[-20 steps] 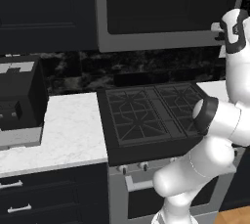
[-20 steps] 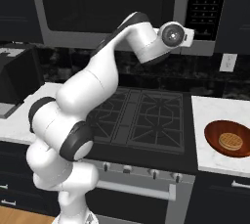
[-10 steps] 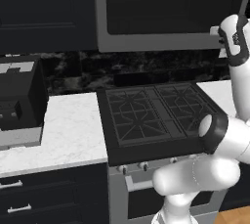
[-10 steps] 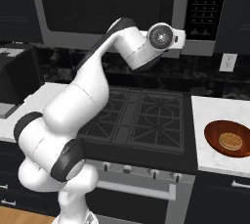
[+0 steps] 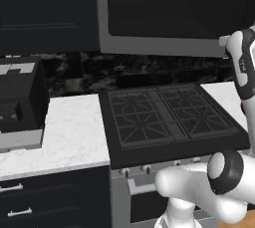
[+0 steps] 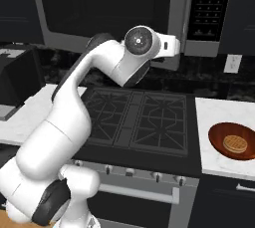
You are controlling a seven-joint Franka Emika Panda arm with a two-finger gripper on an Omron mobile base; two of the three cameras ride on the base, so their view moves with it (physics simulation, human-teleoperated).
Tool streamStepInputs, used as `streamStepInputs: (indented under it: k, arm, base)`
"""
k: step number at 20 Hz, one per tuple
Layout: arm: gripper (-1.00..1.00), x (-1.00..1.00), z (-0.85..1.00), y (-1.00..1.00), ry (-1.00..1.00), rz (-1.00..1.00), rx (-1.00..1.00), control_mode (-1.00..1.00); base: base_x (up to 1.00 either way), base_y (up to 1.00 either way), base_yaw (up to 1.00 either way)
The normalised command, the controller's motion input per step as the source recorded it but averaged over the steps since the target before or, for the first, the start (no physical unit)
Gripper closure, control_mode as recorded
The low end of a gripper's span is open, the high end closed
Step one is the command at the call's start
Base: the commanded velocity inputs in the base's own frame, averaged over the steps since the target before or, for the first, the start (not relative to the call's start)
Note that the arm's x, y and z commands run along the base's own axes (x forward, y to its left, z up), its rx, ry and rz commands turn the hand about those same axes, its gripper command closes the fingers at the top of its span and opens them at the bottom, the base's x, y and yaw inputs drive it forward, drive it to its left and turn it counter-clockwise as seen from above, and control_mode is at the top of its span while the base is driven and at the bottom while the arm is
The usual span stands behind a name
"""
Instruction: Open the microwave, place the bowl with waffle inside the microwave, then close the microwave door and turn it on.
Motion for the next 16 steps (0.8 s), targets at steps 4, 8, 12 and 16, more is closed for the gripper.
streamStepInputs:
  k: [4, 8, 12, 16]
  arm:
    - [1.0, -0.96, 0.28, 1.0, 0.18, 0.0, -0.01, -1.0]
    - [1.0, -0.91, 0.15, 1.0, 0.14, 0.0, 0.0, -1.0]
    - [1.0, -0.72, 0.02, 1.0, 0.09, 0.0, 0.0, -1.0]
    - [1.0, -0.5, 0.0, 1.0, 0.13, 0.0, 0.0, -1.0]
  base:
    - [0.0, 0.0, 0.0]
    - [0.0, 0.0, 0.0]
    - [0.0, 0.0, 0.0]
    - [0.0, 0.0, 0.0]
